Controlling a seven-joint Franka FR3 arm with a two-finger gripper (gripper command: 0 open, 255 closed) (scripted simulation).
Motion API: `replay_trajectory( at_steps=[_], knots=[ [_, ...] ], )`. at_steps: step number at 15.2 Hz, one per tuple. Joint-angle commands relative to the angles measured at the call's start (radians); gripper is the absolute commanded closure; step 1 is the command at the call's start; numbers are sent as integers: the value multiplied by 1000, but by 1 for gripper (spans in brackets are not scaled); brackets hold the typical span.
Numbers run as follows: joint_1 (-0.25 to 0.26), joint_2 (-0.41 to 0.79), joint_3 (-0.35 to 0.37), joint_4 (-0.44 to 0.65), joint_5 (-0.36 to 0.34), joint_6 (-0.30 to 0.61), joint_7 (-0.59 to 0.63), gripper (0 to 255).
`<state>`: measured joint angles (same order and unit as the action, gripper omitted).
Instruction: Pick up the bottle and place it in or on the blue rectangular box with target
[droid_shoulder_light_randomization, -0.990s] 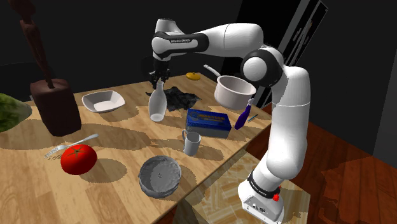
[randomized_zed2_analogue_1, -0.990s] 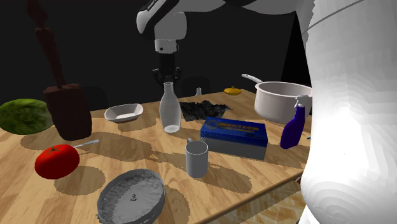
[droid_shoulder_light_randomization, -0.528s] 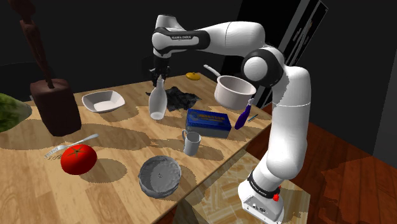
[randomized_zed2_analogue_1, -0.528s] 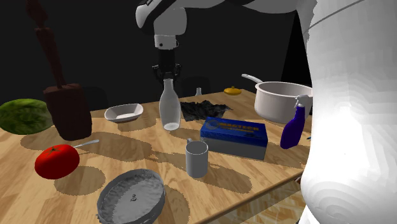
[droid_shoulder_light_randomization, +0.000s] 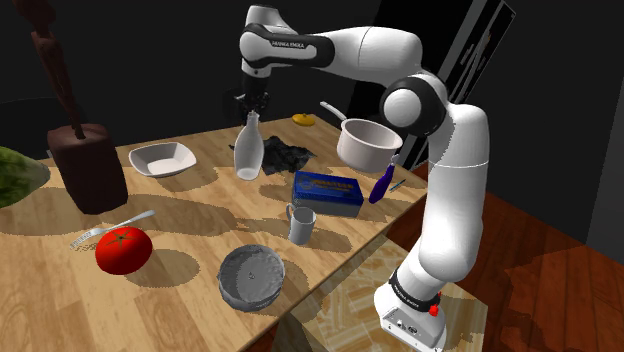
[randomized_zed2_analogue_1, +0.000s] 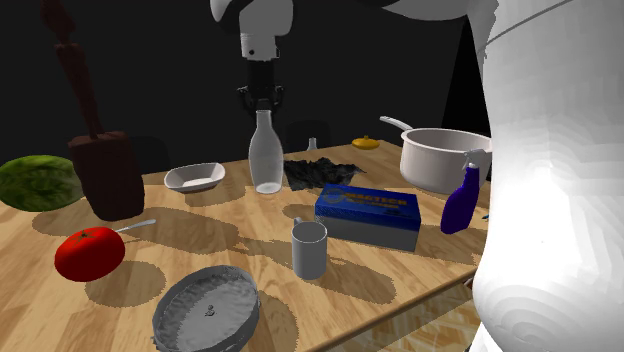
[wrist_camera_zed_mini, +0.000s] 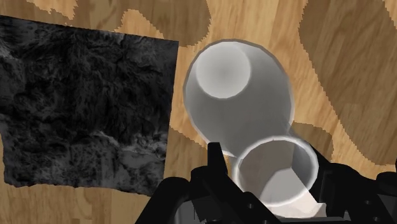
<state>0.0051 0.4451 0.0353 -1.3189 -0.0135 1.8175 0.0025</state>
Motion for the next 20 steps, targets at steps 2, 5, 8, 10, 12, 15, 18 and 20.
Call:
replay_trajectory(
  at_steps=[2,5,8,10,12,15,18,20],
  knots=[
    [1,1,0,42,0,-41,1,255],
    [2,7,0,91,0,-85,1,255],
    [2,16,0,146,-1,-130,1,255],
    [3,24,0,186,-1,-162,1,255],
    [4,35,0,230,-1,-196,1,255],
    [5,56,0,305,-2,-249,1,255],
    [6,85,0,395,-3,-309,1,255],
    [8,113,0,468,-4,-355,0,255]
  ],
)
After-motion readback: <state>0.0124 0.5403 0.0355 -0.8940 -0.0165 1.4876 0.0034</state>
